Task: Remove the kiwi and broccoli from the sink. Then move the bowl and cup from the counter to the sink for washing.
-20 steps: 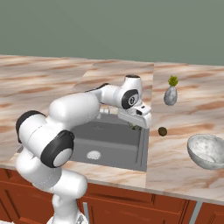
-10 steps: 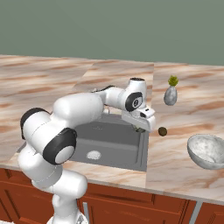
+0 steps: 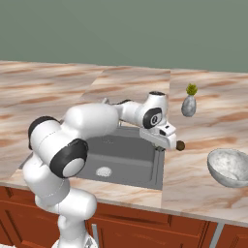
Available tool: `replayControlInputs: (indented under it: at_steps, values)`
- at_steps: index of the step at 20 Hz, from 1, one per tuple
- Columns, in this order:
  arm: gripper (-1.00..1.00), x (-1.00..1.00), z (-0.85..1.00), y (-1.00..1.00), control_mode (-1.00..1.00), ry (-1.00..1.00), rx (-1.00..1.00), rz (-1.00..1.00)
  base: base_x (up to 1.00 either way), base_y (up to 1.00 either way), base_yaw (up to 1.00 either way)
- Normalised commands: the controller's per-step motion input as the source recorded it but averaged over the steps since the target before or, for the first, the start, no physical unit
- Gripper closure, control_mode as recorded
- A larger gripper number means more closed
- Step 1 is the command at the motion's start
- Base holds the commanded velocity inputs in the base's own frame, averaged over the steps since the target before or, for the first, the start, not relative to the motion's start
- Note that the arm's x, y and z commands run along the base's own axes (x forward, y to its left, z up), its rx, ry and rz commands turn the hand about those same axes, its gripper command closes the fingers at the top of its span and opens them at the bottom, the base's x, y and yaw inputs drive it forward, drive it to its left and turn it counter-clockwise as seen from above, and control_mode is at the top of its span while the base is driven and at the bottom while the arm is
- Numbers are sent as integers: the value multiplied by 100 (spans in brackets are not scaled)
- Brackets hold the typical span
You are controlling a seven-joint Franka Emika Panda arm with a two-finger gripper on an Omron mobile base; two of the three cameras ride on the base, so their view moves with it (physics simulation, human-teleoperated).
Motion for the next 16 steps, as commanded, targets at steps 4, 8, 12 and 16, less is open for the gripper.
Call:
replayControlInputs:
  at_steps: [4, 8, 12, 16]
  values:
    - [100, 1, -18, -19, -100, 0, 0, -3, 0, 0, 0]
    - [100, 3, -16, -22, -100, 0, 0, -3, 0, 0, 0]
    - [100, 1, -16, -27, -100, 0, 0, -2, 0, 0, 0]
    - [100, 4, -15, -28, -100, 0, 0, 0, 0, 0, 0]
